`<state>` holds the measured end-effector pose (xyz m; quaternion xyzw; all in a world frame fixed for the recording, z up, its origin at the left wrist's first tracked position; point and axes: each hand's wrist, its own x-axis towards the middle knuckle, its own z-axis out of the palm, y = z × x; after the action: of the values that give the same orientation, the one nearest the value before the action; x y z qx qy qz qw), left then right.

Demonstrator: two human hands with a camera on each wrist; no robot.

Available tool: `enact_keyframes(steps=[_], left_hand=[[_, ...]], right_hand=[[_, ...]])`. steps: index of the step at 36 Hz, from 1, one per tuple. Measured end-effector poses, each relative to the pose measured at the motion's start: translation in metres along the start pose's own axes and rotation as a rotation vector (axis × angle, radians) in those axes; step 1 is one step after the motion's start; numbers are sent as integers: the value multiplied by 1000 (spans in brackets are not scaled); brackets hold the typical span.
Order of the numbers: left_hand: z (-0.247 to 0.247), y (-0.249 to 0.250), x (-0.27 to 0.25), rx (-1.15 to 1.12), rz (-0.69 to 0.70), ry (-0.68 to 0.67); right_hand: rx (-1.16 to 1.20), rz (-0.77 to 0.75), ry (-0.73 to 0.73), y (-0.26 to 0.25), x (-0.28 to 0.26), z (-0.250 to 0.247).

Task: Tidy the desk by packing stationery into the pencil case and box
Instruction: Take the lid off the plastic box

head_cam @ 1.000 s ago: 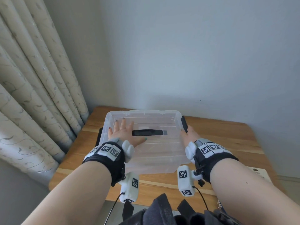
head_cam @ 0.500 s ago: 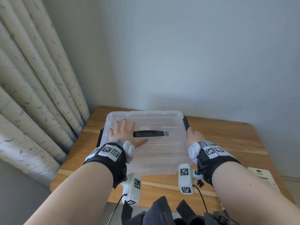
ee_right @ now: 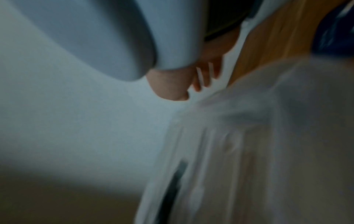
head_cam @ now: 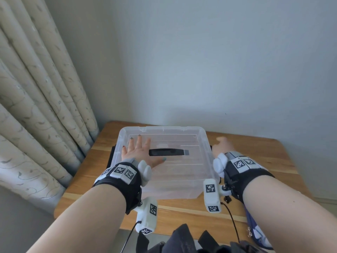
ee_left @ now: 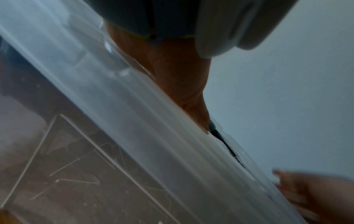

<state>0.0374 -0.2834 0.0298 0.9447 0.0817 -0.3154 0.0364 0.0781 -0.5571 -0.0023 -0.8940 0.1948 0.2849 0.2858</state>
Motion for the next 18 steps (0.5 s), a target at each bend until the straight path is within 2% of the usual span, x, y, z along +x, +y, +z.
enact_keyframes(steps=[2, 3, 7, 10, 12, 15, 18], left_hand=[[5, -1, 1, -5, -15, -16], [8, -1, 1, -6, -17, -22], [15, -4, 2, -3, -57, -51], [15, -5, 4, -17, -66, -54], [16, -2, 5, -51, -69, -54], [17, -3, 13, -136, -65, -13], [8, -6, 17, -410, -145, 55]], right_hand=[[50, -172, 94, -23, -9, 4], [9, -271, 75, -32, -14, 9], [-243, -557, -207, -65, -22, 47], [-420, -611, -345, -81, -23, 67], [-501, -621, -339, -84, -21, 72], [-494, -623, -360, -87, -18, 71], [-520, -655, -393, -92, -12, 68]])
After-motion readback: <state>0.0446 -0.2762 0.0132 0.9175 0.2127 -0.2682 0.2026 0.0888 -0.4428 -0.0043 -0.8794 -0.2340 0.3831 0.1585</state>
